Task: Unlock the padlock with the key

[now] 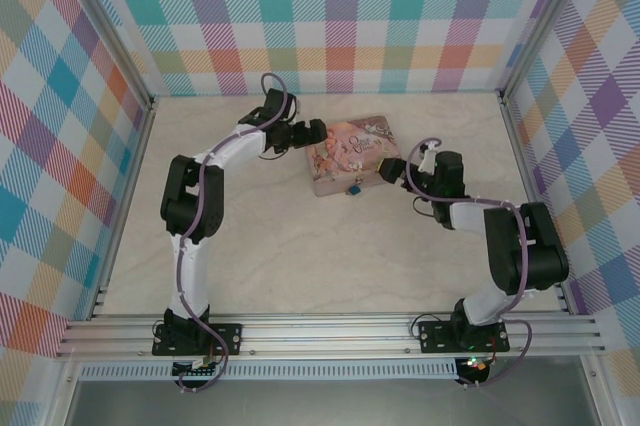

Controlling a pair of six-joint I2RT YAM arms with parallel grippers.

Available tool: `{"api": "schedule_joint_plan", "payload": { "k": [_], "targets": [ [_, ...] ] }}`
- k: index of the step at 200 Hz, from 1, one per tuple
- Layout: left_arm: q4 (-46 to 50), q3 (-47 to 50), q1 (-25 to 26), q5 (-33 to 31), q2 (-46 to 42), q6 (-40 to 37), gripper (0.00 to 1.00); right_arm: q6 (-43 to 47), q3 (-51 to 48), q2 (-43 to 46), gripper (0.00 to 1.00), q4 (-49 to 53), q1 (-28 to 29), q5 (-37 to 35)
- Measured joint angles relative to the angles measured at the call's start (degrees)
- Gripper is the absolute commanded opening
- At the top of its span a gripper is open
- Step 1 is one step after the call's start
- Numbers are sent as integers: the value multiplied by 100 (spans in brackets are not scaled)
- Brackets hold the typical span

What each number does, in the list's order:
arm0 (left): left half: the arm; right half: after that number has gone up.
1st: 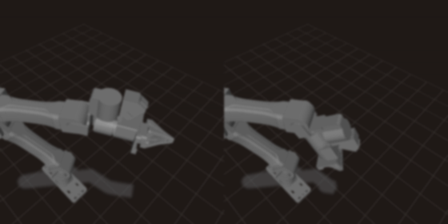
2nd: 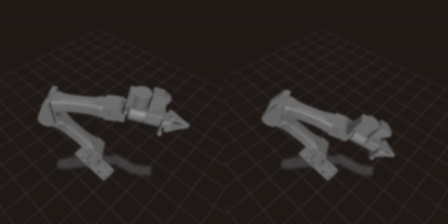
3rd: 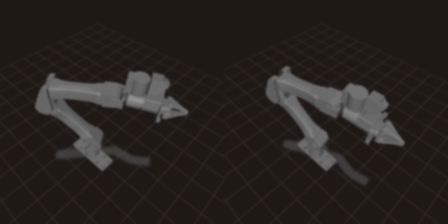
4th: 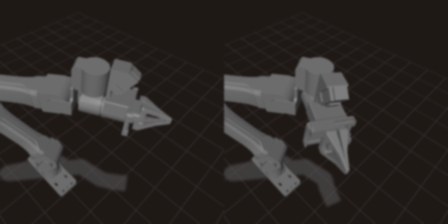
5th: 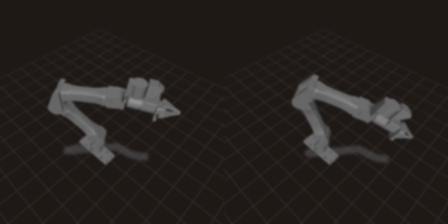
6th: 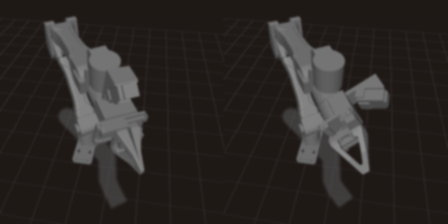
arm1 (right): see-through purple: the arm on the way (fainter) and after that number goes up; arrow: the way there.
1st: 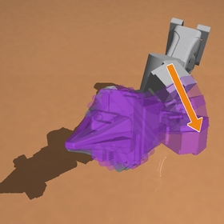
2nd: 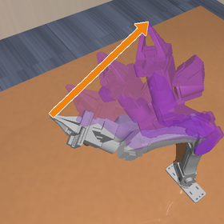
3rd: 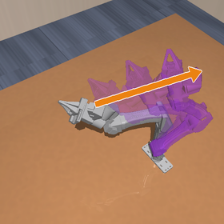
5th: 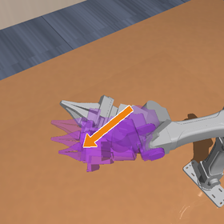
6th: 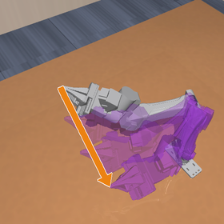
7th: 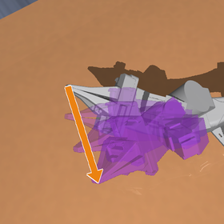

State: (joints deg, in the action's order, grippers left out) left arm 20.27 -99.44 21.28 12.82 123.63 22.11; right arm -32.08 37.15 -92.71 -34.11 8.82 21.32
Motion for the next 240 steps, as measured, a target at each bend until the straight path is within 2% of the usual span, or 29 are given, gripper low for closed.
{"api": "schedule_joint_plan", "payload": {
  "k": [66, 141, 185, 223, 240],
  "targets": [
    [315, 0, 7, 39, 55, -267, 100, 9, 1193, -1078, 100, 577, -79, 442],
    [-389, 1714, 7, 17, -997, -103, 100, 328, 1740, -1438, 98, 852, -83, 1180],
    [-881, 2986, 9, 9, -1836, 234, 100, 511, 1556, -1314, 100, 894, -39, 1038],
    [-1152, 3447, 28, -48, -2135, 442, 100, 739, 643, -415, 100, 916, -138, 793],
    [-1235, 3517, 39, -87, -2173, 492, 100, 824, 85, 50, 97, 732, -146, 859]
  ]
}}
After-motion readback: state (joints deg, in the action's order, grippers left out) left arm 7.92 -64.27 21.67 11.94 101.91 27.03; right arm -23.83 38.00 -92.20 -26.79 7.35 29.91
